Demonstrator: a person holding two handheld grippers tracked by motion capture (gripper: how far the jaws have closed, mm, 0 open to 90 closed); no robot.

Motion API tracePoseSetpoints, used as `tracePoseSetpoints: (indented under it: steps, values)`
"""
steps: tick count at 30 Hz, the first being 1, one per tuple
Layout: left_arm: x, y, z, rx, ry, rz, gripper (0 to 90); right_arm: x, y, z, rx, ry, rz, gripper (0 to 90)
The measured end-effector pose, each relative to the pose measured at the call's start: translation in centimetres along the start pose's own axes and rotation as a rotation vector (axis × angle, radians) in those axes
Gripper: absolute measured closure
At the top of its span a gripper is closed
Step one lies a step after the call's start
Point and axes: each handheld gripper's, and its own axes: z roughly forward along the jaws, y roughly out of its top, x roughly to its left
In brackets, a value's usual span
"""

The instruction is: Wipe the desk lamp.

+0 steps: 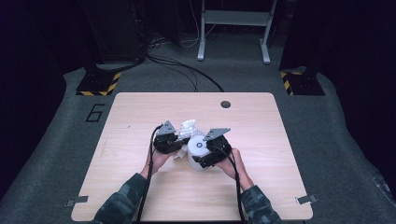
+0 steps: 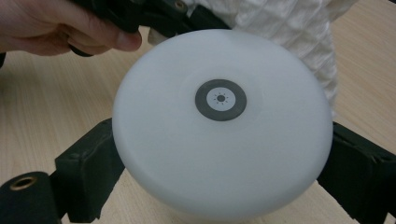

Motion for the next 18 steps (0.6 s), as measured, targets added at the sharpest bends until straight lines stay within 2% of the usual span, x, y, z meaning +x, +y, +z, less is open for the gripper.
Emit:
tracePoseSetpoints:
  steps: [1, 2, 3, 4, 8, 12, 18]
  values:
    - [-0.1, 0.2, 0.0, -0.013, 0.005, -0.003, 79.6, 0.0, 0.0, 0.0, 0.000, 0.000, 0.000, 8.7]
    - [0.0, 0.5, -0.1, -0.002, -0.003, 0.018, 79.6, 0.0, 0.0, 0.0, -0.002, 0.000, 0.000, 8.7]
    - [-0.1, 0.7, -0.1, -0.010, 0.005, 0.017, 79.7, 0.0, 0.0, 0.0, -0.001, 0.000, 0.001, 8.7]
    - [0.0, 1.0, -0.2, -0.003, 0.000, 0.046, 79.7, 0.0, 0.0, 0.0, -0.001, 0.000, -0.001, 8.7]
    - [0.0, 1.6, -0.2, 0.004, -0.011, 0.081, 79.9, 0.0, 0.0, 0.0, 0.002, 0.001, 0.000, 8.7]
    - [0.2, 1.0, 0.2, 0.020, -0.019, 0.060, 80.0, 0.0, 0.0, 0.0, 0.000, -0.001, 0.002, 8.7]
    - [0.6, -1.2, 1.0, 0.052, -0.022, 0.017, 80.0, 0.0, 0.0, 0.0, 0.000, -0.001, 0.002, 8.6]
